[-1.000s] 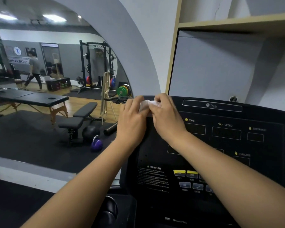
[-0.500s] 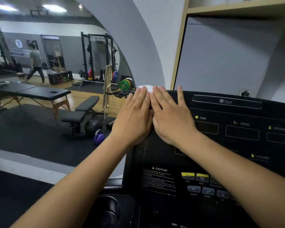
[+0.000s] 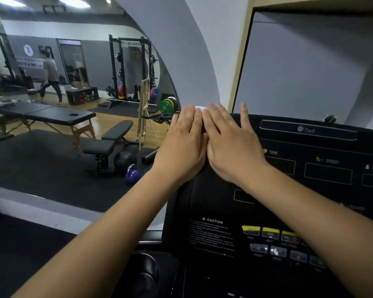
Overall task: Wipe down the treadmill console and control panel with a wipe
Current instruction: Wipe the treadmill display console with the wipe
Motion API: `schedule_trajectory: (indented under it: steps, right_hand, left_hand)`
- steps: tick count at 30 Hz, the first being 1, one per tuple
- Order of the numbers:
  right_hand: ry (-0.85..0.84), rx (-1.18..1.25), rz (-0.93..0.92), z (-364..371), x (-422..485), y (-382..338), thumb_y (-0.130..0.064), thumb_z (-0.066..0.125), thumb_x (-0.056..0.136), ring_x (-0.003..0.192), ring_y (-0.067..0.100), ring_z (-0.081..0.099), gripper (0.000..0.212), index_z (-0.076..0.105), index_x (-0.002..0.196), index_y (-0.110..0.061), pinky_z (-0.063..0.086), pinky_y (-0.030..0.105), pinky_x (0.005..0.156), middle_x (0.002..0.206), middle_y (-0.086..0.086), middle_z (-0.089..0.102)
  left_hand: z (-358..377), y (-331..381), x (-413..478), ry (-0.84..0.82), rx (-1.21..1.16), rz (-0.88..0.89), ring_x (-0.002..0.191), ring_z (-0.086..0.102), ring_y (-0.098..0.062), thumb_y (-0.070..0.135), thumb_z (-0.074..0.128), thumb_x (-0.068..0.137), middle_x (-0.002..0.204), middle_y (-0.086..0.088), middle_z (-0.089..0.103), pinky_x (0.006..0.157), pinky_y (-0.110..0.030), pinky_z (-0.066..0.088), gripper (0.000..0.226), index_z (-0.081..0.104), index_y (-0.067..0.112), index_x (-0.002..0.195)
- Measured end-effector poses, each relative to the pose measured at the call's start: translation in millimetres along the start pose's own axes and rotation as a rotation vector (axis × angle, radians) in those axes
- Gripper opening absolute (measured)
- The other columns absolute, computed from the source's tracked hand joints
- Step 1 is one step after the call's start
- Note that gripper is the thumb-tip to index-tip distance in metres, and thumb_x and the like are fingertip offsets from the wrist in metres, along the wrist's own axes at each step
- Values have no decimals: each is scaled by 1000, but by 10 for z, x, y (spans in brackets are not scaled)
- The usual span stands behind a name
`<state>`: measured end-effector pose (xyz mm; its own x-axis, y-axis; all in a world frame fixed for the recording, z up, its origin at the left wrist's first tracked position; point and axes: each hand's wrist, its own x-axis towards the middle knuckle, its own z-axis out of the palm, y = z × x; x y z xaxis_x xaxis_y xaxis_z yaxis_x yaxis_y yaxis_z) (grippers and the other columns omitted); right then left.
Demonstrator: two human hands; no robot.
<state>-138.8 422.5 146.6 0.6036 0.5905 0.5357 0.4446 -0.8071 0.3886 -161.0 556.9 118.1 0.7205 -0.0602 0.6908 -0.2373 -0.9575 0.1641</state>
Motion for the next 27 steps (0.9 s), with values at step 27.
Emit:
schedule_trajectory:
  steps: [27]
  right_hand:
    - [-23, 23, 66, -46, -497, 322, -25, 37, 95, 148, 23, 7, 62, 19, 151, -4, 1, 59, 116, 159, 12, 17]
  left_hand:
    - [136, 508, 7, -27, 176, 148, 151, 1, -28, 29, 21, 97, 163, -17, 6, 121, -50, 8, 62, 17, 7, 154]
